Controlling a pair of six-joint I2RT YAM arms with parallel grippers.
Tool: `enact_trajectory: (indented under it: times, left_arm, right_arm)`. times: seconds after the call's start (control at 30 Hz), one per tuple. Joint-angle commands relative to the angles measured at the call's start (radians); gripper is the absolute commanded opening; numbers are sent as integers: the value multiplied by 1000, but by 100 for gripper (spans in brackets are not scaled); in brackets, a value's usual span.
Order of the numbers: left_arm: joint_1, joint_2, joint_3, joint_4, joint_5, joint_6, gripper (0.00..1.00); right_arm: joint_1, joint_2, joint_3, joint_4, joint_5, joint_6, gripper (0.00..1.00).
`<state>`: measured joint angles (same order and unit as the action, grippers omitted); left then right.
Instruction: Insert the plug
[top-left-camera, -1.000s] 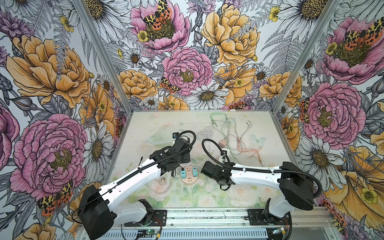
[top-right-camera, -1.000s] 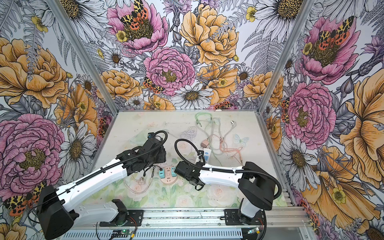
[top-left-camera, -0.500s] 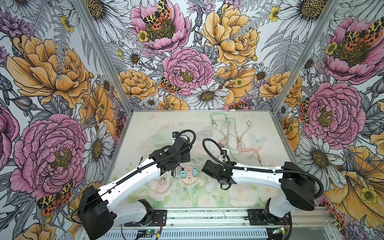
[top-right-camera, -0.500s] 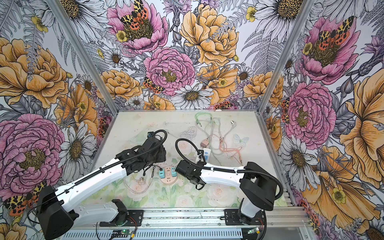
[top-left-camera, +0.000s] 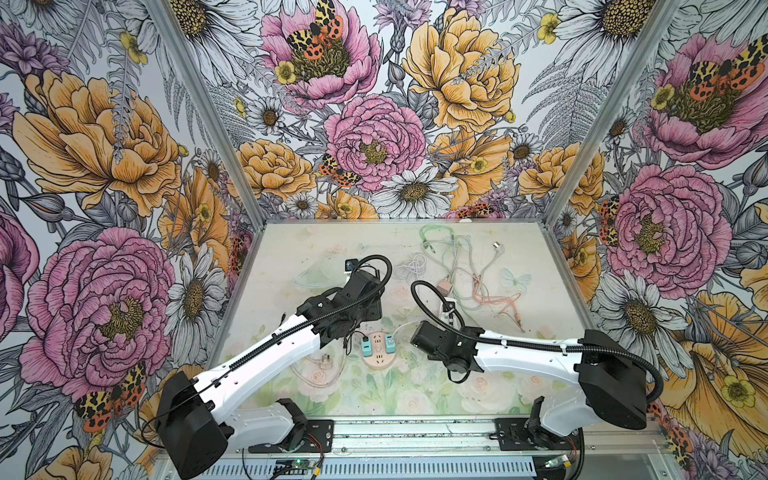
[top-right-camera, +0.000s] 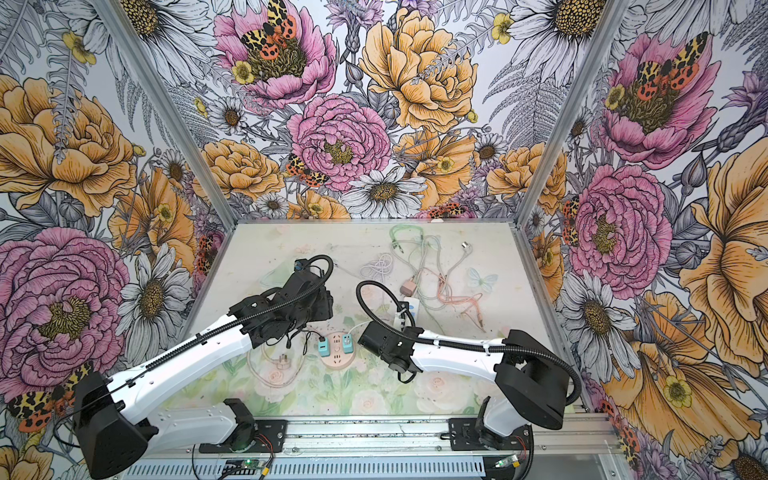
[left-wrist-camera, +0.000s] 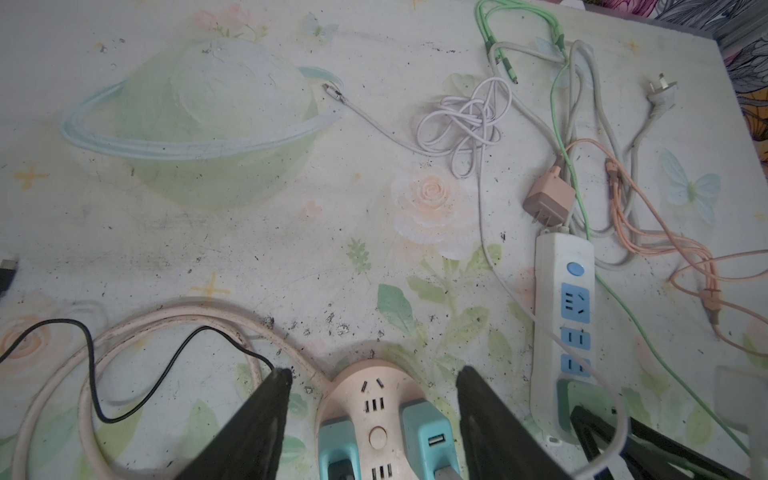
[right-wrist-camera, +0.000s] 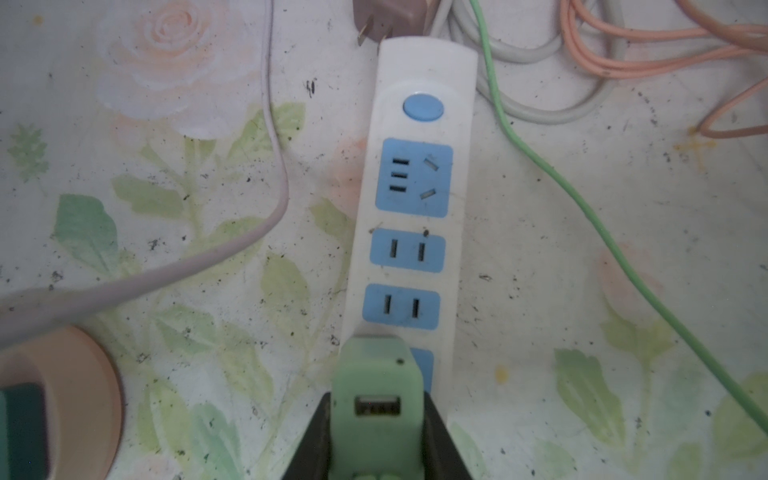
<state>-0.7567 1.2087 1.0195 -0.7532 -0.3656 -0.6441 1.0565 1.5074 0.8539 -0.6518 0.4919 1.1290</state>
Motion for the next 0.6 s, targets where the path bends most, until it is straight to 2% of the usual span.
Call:
enact_trajectory:
  times: [0.0,0.17,0.33,0.57]
  left_arm:
    - [7,2,24,-18,-6,14,66]
    - [8,14,27,-16,-6,11,66]
    - [8,36,33,-17,-14,9,66]
    - [8,47,39,-17,-15,15,66]
  right_arm:
    - [8,56,-86,-105,-200,-26,14]
    - [9,62,-110,-103,-221,-24,18]
    - [13,59,-134,-78,-234,-19,28]
    - [13,39,-119,-79,-247,-23,33]
